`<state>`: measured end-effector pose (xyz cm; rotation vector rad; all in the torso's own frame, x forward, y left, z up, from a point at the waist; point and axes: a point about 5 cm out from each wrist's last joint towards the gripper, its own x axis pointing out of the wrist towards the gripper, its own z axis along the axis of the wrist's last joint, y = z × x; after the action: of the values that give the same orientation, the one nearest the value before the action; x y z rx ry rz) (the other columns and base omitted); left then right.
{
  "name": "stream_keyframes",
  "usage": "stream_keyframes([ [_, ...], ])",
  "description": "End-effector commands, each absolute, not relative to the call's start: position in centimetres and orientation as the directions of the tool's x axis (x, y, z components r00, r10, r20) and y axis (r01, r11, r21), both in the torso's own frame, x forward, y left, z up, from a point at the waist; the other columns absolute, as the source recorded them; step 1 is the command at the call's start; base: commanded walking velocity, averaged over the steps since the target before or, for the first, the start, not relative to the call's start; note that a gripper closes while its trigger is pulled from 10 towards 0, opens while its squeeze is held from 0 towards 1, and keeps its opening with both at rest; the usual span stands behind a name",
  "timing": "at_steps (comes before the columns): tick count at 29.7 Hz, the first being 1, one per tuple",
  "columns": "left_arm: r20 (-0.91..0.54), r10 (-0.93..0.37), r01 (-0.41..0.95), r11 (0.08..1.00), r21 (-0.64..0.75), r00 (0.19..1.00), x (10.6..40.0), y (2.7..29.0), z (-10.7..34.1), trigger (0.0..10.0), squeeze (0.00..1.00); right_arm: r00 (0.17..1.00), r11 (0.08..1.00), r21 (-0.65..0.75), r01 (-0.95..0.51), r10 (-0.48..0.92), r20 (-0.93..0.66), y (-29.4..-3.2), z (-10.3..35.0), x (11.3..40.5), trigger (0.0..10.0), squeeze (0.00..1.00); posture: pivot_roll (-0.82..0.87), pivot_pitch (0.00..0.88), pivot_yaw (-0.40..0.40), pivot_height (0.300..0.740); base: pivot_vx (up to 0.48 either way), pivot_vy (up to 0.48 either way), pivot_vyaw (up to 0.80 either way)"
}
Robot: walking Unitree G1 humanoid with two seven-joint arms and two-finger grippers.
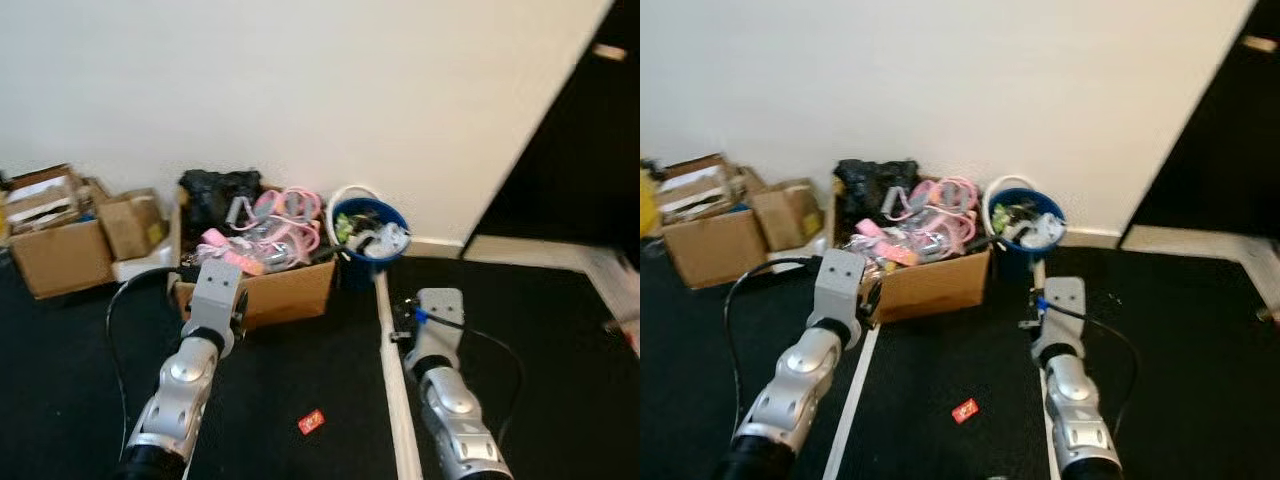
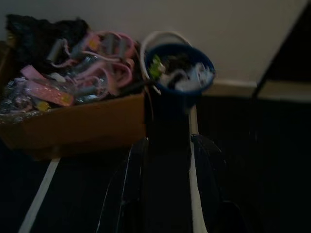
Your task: Picking trash to rubbish bin
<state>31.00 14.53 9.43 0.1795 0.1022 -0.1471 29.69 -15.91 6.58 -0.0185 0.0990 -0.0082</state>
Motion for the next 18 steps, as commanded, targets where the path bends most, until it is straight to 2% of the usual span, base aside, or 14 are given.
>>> stream_keyframes([
  [1,-0.135,-0.138,0.161,0.971,0.177,0.981,30.71,14.59,8.85,10.0,0.00,0.993,0.999,-0.025,0.026,-0.028,-0.117,-16.46,6.13,29.37,10.0,0.00,-0.01,0.100,0.024,0.740,0.000,0.000,-0.80],
  [18,-0.132,-0.138,0.159,0.973,0.167,0.982,30.87,14.49,8.96,10.0,0.00,0.992,0.999,-0.025,0.035,-0.038,-0.118,-16.57,6.10,29.37,10.0,0.00,-0.01,0.096,0.027,0.740,0.000,0.000,-0.80],
])
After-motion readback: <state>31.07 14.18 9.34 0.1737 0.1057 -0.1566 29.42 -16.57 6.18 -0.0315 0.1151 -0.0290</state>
